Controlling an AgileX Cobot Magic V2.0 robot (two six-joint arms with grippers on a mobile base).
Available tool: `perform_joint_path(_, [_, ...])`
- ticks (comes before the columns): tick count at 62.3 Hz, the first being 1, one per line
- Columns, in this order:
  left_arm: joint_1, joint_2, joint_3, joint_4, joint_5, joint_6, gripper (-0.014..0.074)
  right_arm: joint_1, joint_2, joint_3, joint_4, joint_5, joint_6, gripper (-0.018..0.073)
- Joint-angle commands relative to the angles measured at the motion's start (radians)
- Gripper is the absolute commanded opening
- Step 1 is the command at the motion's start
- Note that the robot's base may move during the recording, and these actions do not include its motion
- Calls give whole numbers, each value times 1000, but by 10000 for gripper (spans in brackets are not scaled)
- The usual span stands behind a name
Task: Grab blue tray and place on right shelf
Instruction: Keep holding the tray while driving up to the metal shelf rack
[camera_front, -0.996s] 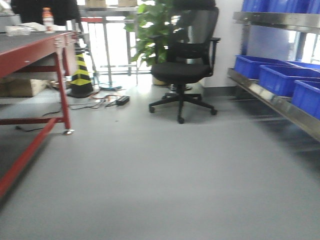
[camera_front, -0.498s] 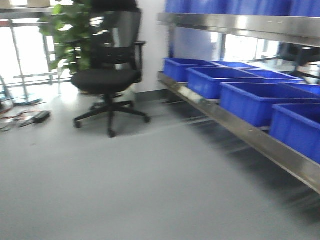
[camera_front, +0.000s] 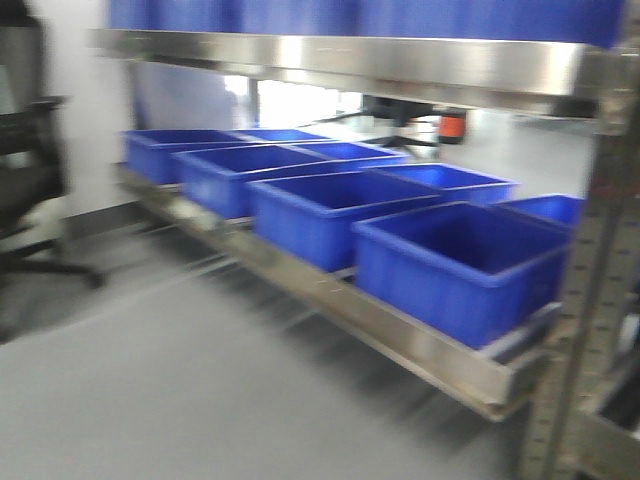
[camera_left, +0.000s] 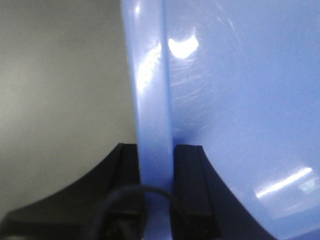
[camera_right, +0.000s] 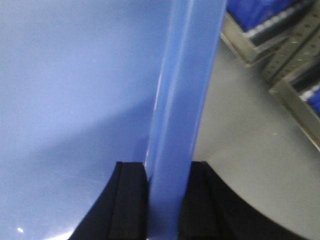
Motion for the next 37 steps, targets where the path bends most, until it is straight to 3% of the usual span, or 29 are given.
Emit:
perform_joint_path(1, [-3, -29, -32, 48, 55, 33, -48, -6, -29, -30, -93, -31, -30, 55])
perform_joint_path(37, [-3, -29, -32, 48, 55, 33, -48, -6, -29, -30, -93, -31, -30, 55])
